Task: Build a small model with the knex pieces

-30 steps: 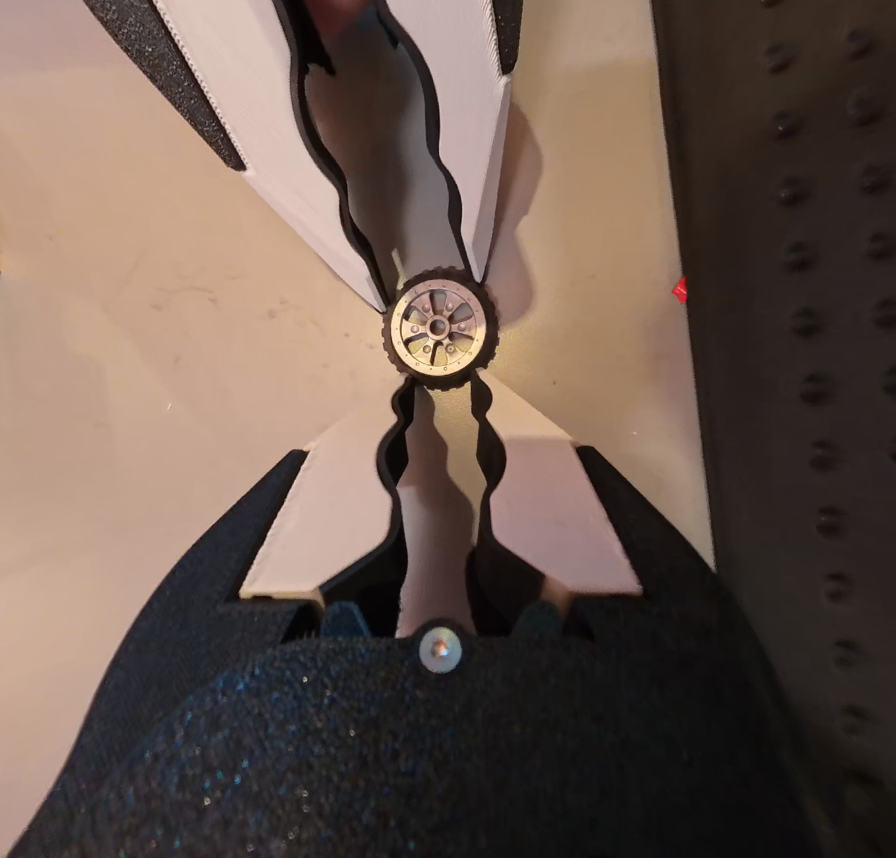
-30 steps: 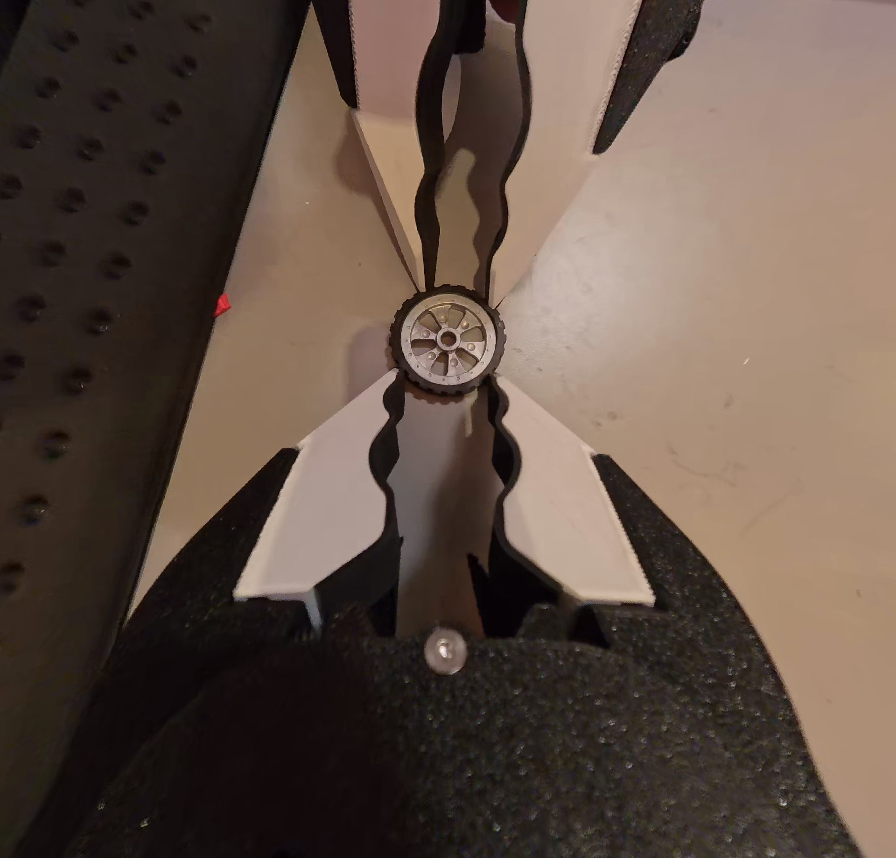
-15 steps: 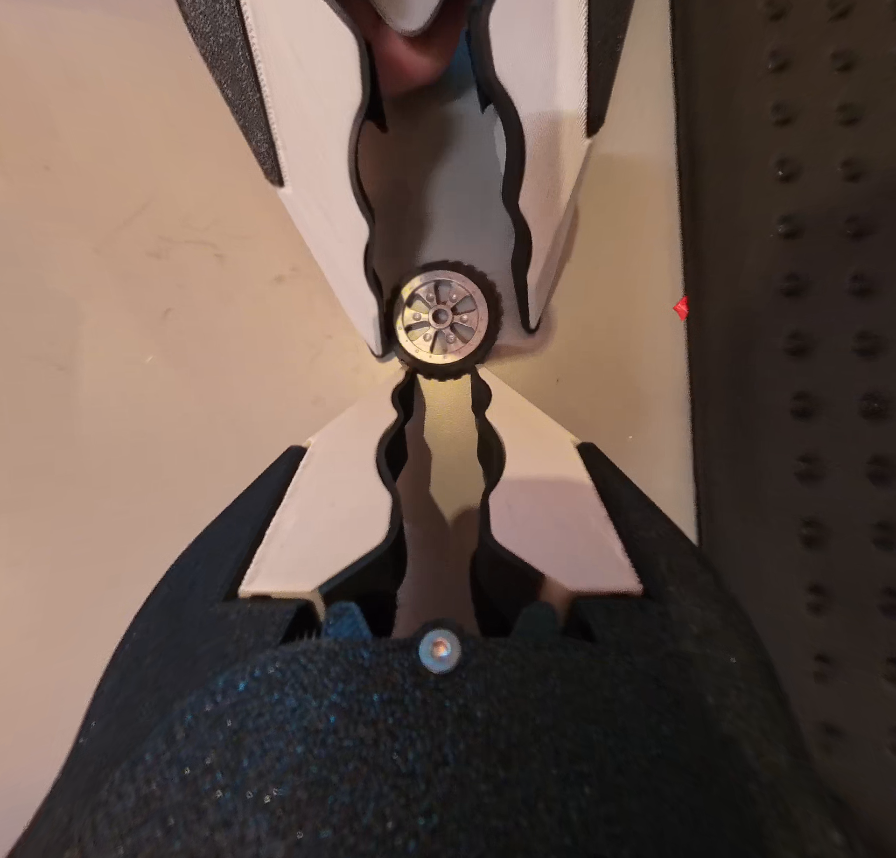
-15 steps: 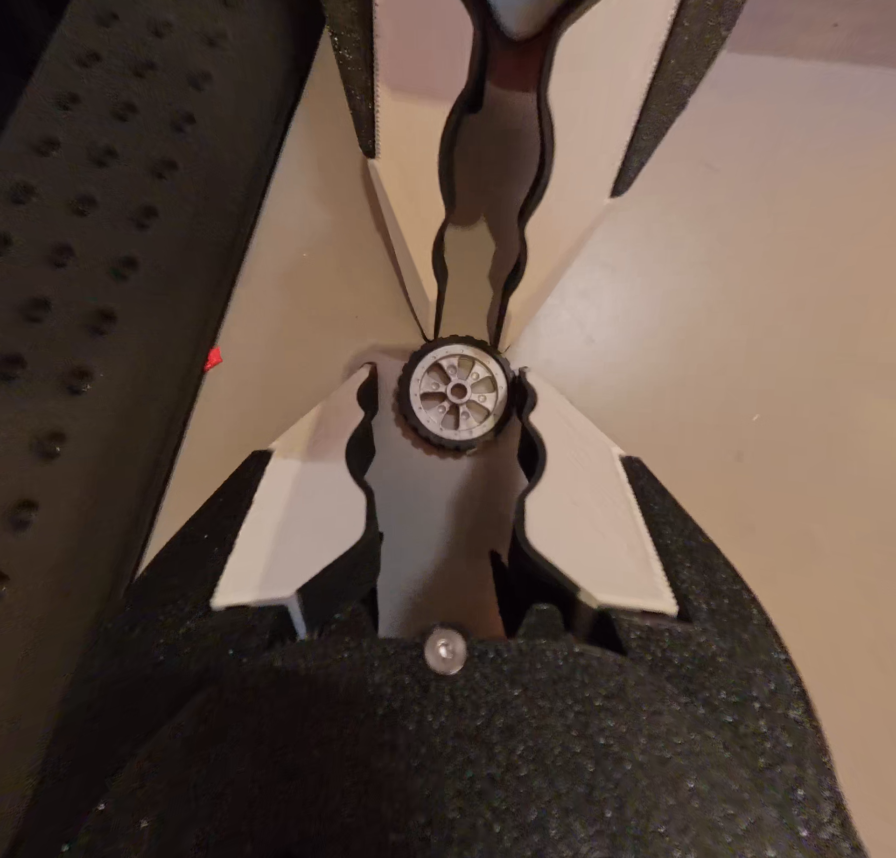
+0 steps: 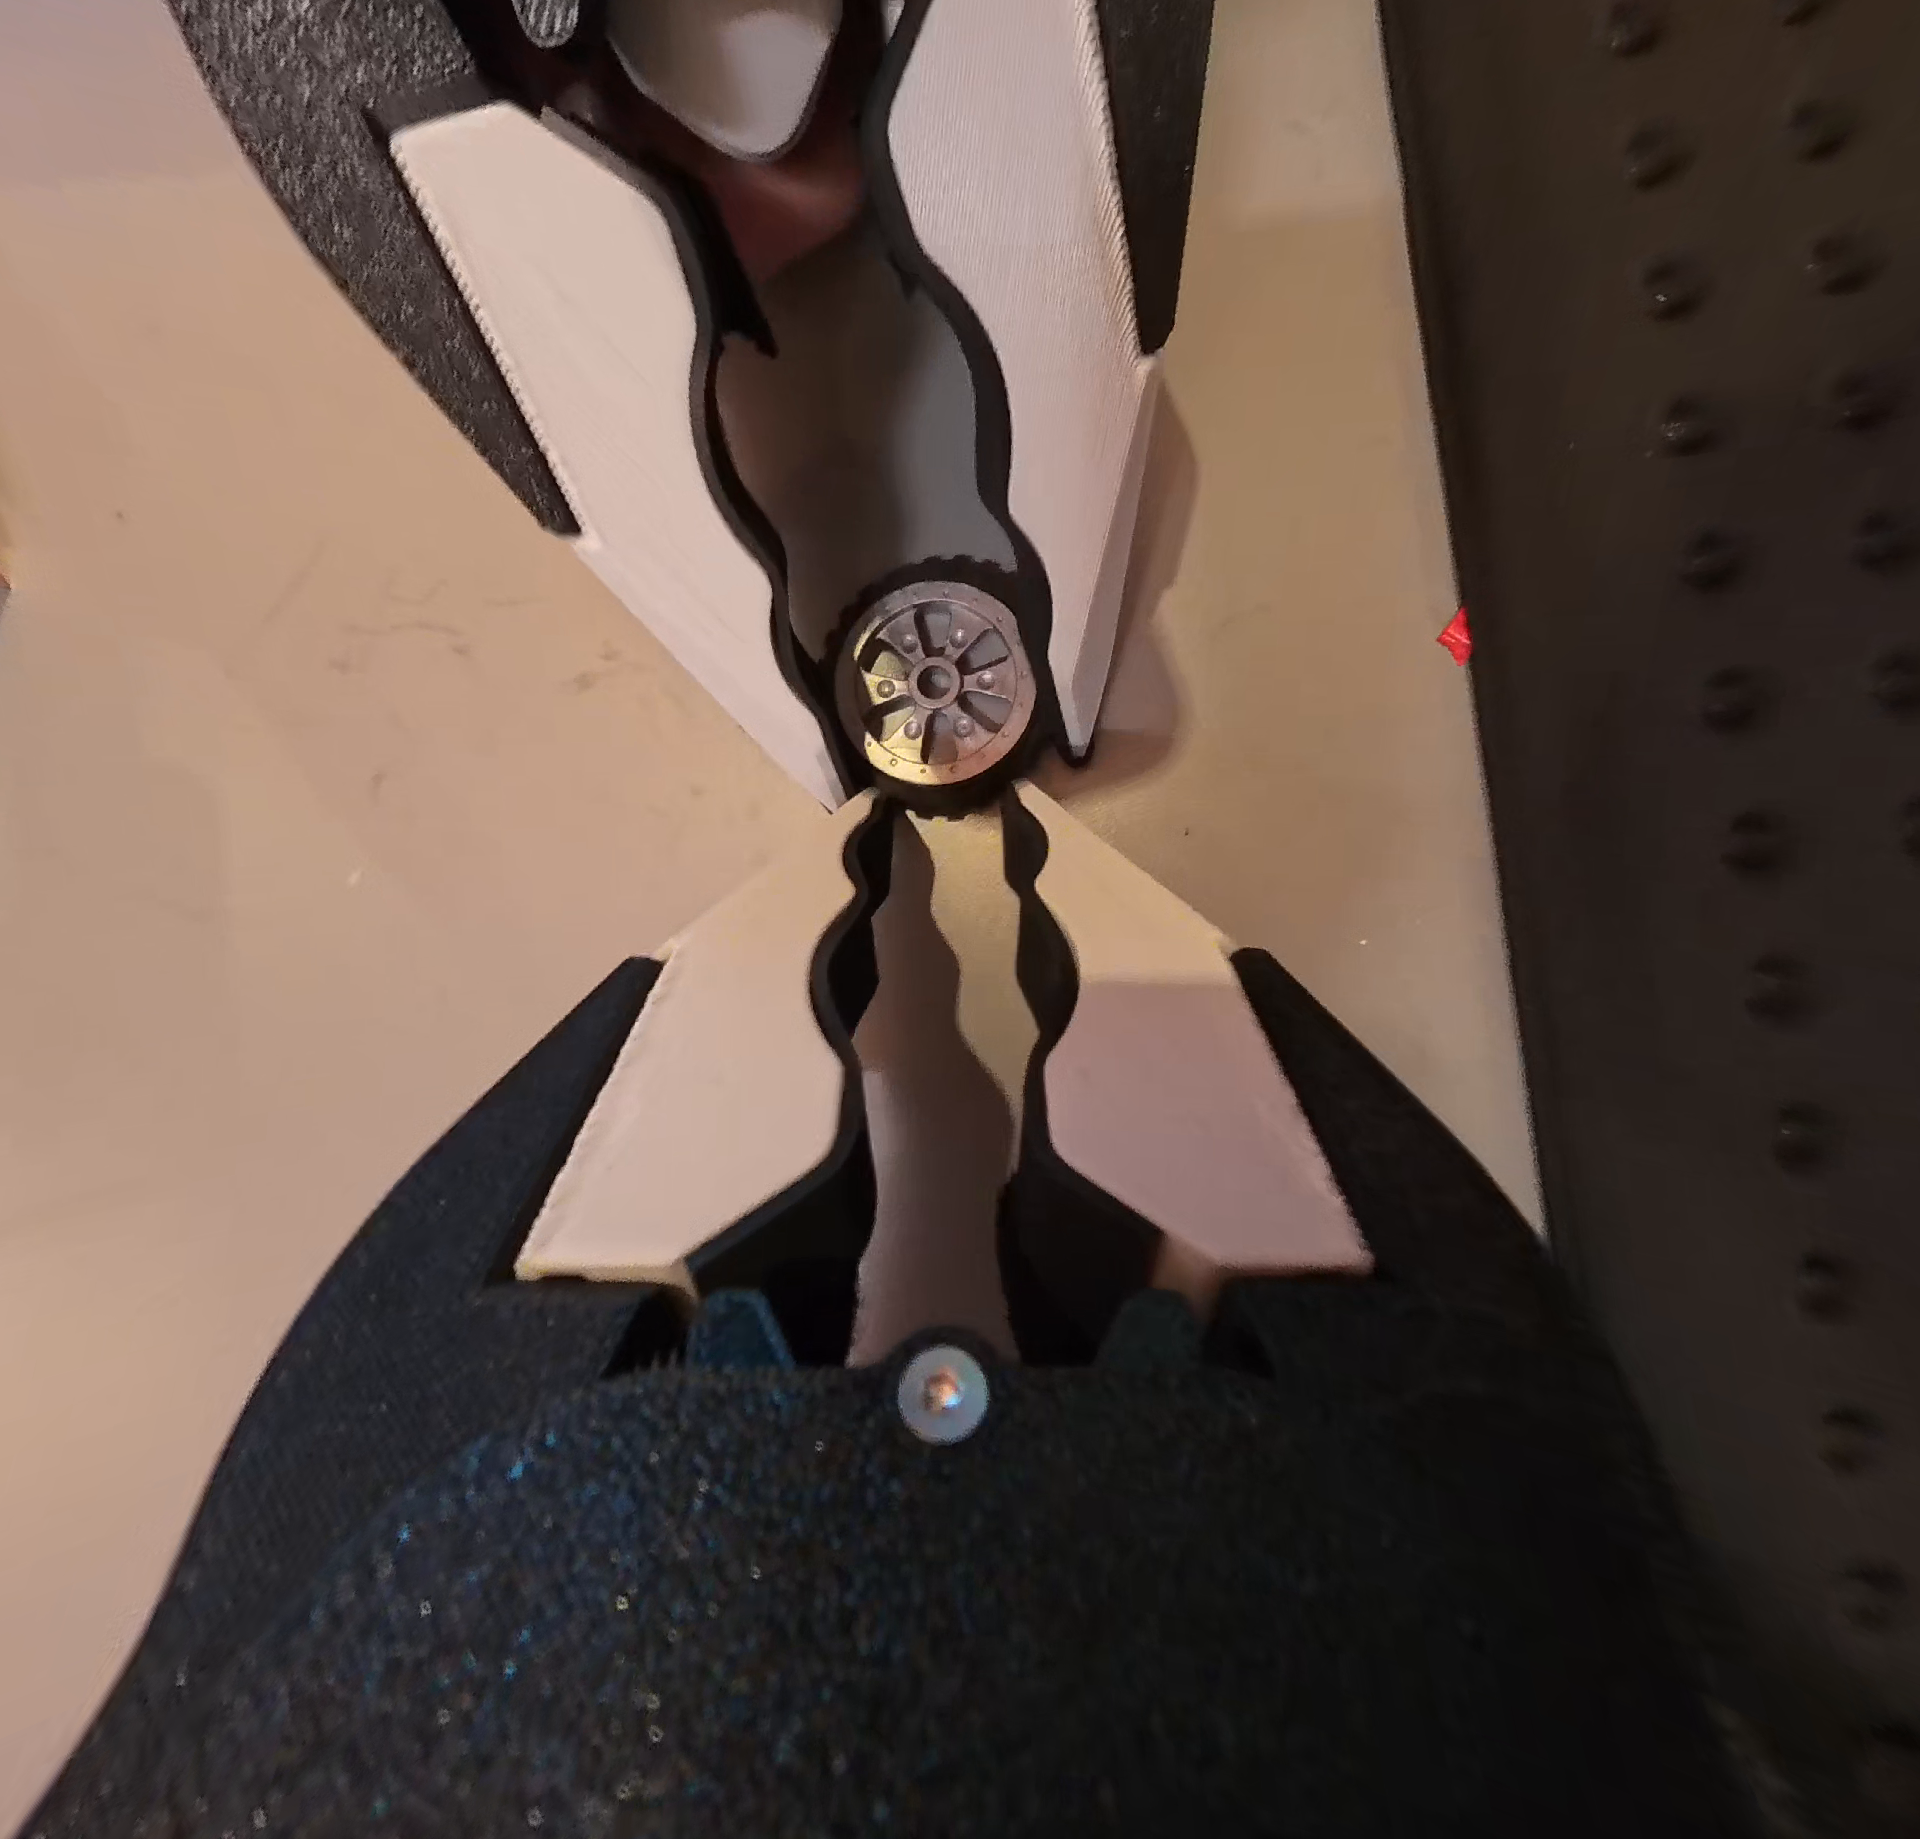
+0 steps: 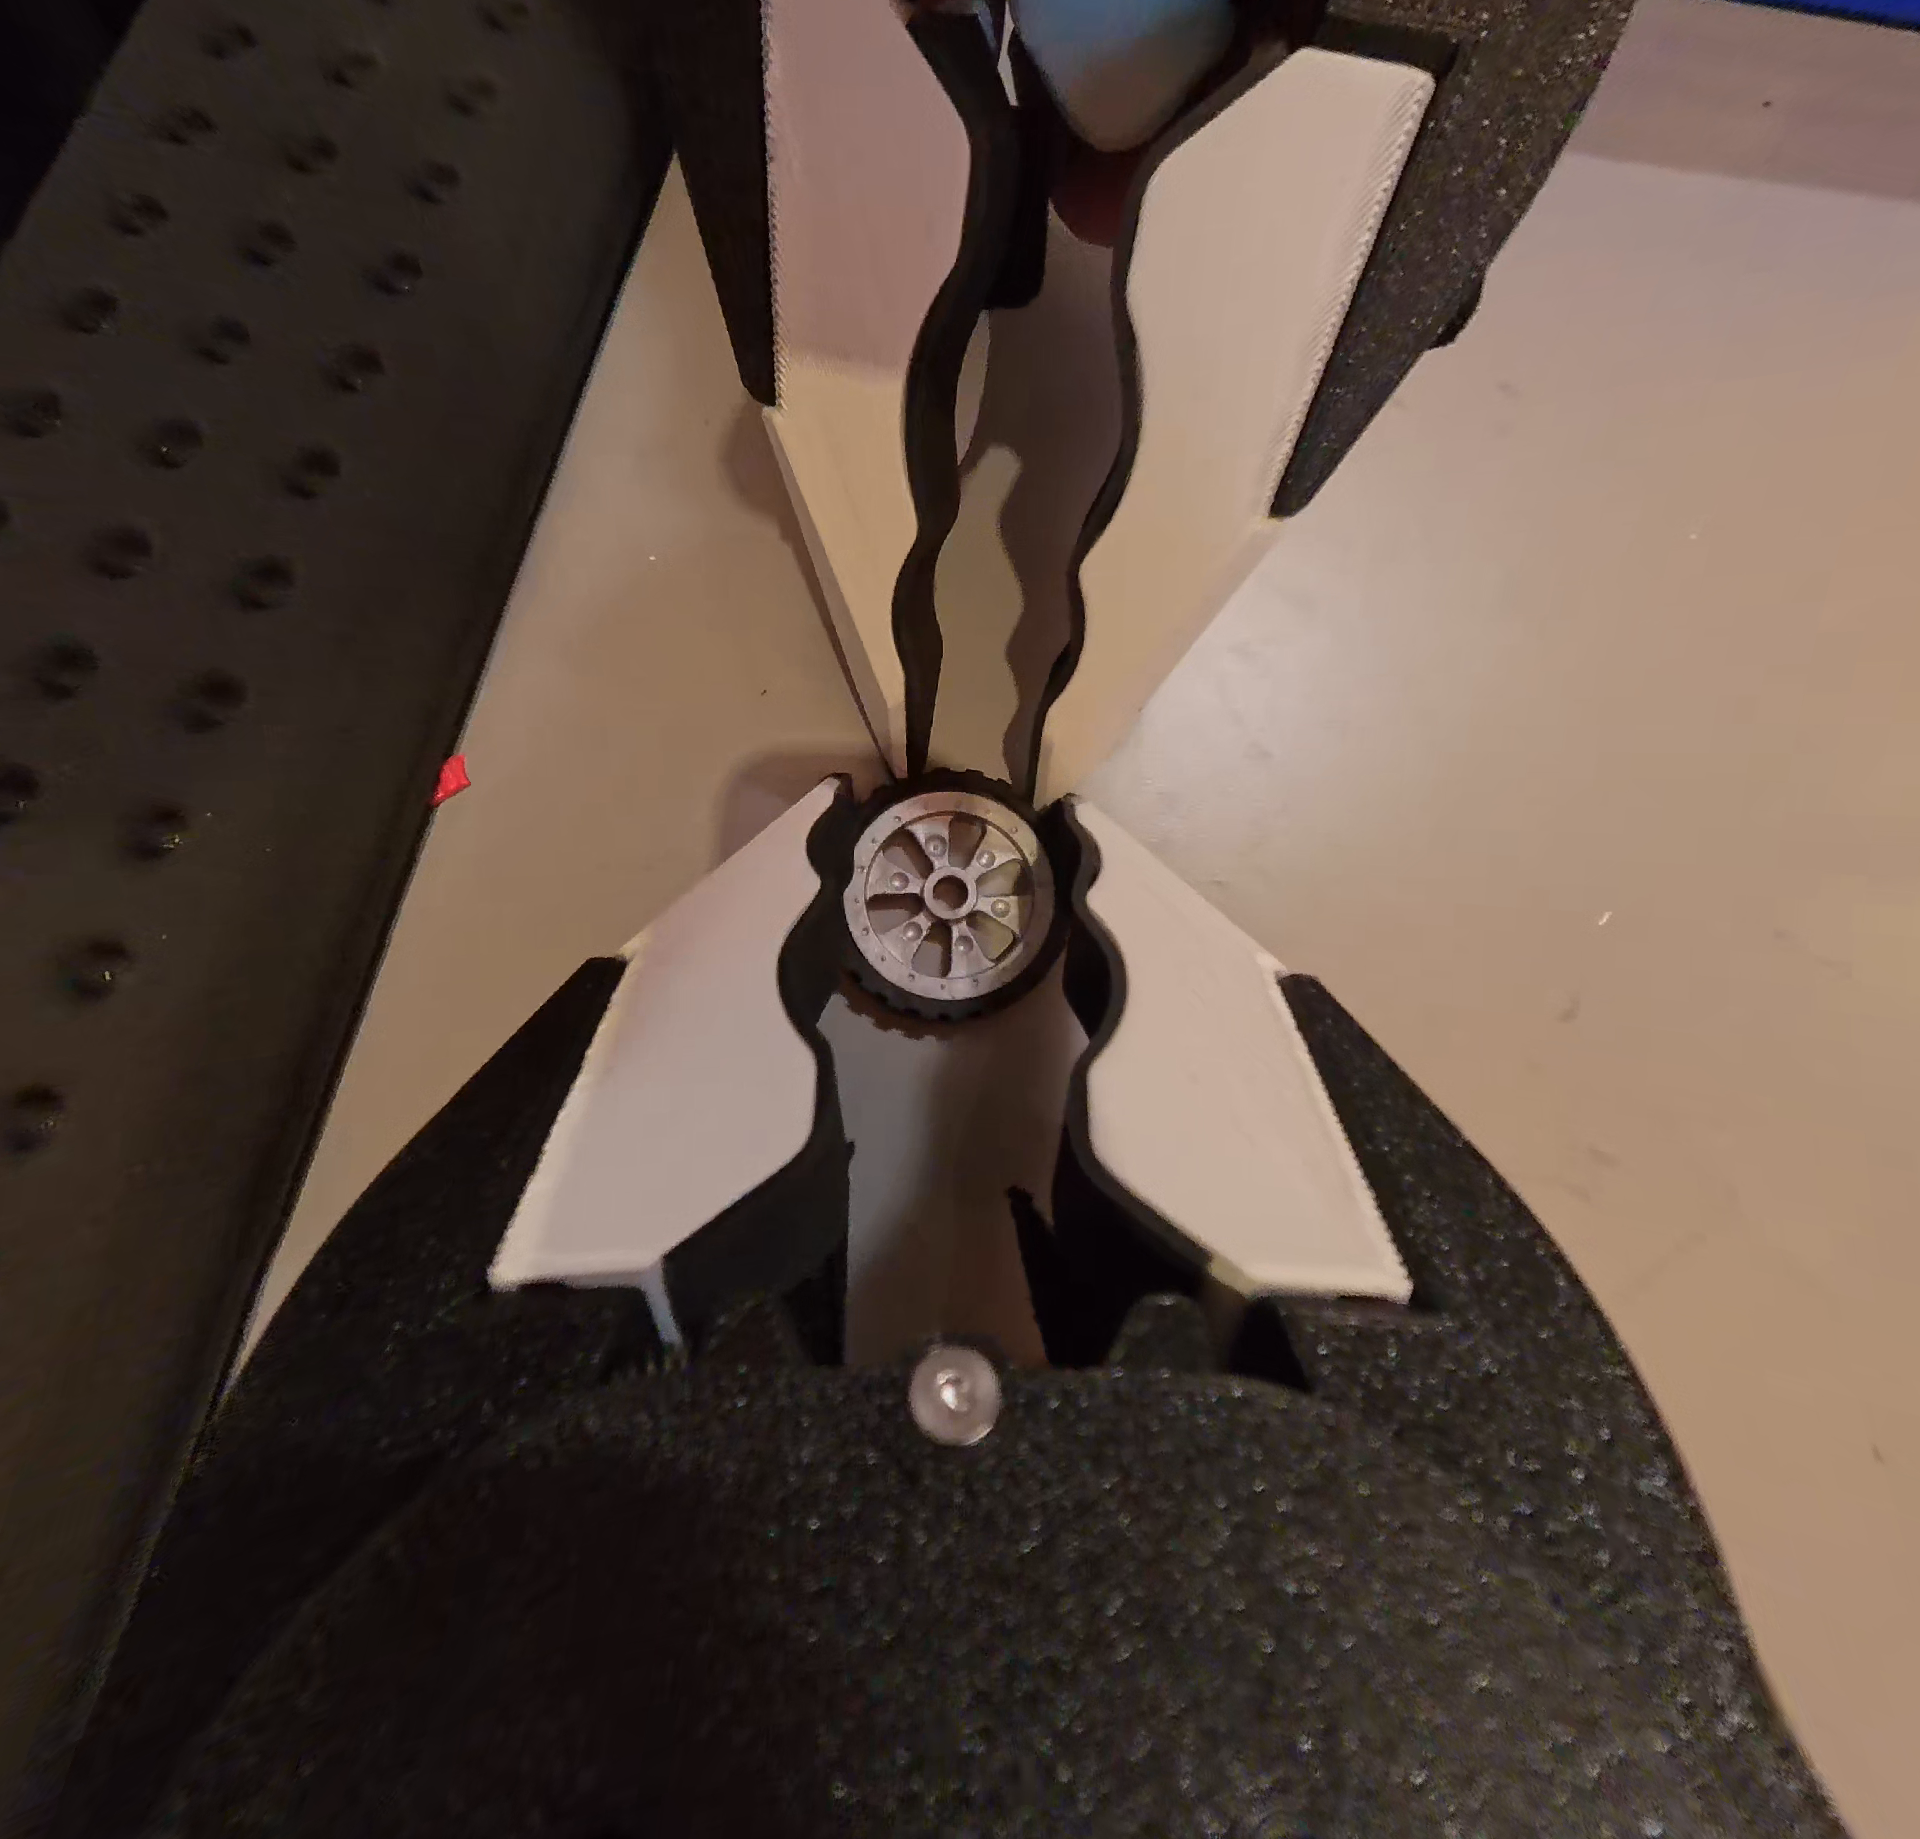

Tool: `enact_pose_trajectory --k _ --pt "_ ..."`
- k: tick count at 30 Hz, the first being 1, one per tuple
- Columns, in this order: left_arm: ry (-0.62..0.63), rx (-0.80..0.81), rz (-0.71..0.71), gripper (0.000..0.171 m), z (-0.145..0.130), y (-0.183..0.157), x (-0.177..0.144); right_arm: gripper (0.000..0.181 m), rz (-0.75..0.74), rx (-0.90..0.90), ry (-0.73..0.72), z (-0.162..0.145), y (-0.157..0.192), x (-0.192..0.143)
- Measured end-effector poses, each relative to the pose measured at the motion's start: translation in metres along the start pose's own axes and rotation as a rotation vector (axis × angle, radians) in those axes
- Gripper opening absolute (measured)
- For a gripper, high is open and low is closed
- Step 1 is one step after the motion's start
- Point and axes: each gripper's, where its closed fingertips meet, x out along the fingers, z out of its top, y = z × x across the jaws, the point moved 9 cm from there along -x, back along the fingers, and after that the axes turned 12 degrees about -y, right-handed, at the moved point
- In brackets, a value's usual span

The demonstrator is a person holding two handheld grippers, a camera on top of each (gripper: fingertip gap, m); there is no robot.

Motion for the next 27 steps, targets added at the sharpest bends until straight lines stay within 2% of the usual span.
enact_pose_trajectory --k 1,3,6,8,13,15,16,20,24,27 --pt "-0.001 -0.015 0.011 0.019 -0.001 0.0 -0.001 0.038 -0.005 0.015 -0.001 0.0 0.0 0.0" --pt "0.01 -0.027 0.063 0.009 -0.005 0.001 -0.006 0.042 -0.017 0.037 -0.008 0.001 0.0 -0.002" --pt "0.003 -0.087 0.093 0.015 -0.011 0.003 -0.015 0.058 -0.022 0.051 -0.009 0.0 -0.002 -0.013" --pt "-0.014 -0.104 0.079 0.02 -0.01 0.001 -0.018 0.062 -0.037 0.041 0.008 -0.004 -0.004 -0.021" --pt "-0.001 -0.102 0.036 0.021 -0.004 -0.01 -0.006 0.052 -0.01 0.043 0.007 -0.012 -0.005 -0.028" --pt "-0.015 -0.125 0.065 0.01 -0.003 -0.008 -0.006 0.041 0.014 0.039 0.003 -0.012 -0.002 -0.024" --pt "-0.009 -0.127 0.078 0.004 -0.005 -0.006 -0.006 0.041 0.015 0.034 0.005 -0.012 -0.002 -0.023" --pt "-0.023 -0.146 0.071 0.004 -0.006 -0.005 -0.006 0.04 0.002 0.018 0.02 -0.01 0.001 -0.022" --pt "-0.031 -0.168 0.069 0.004 -0.007 -0.001 -0.007 0.039 -0.048 0.054 0.06 -0.006 0.004 -0.02" --pt "-0.023 -0.195 0.131 0.001 -0.013 0.012 -0.011 0.04 -0.168 0.128 0.079 -0.003 -0.002 -0.016"
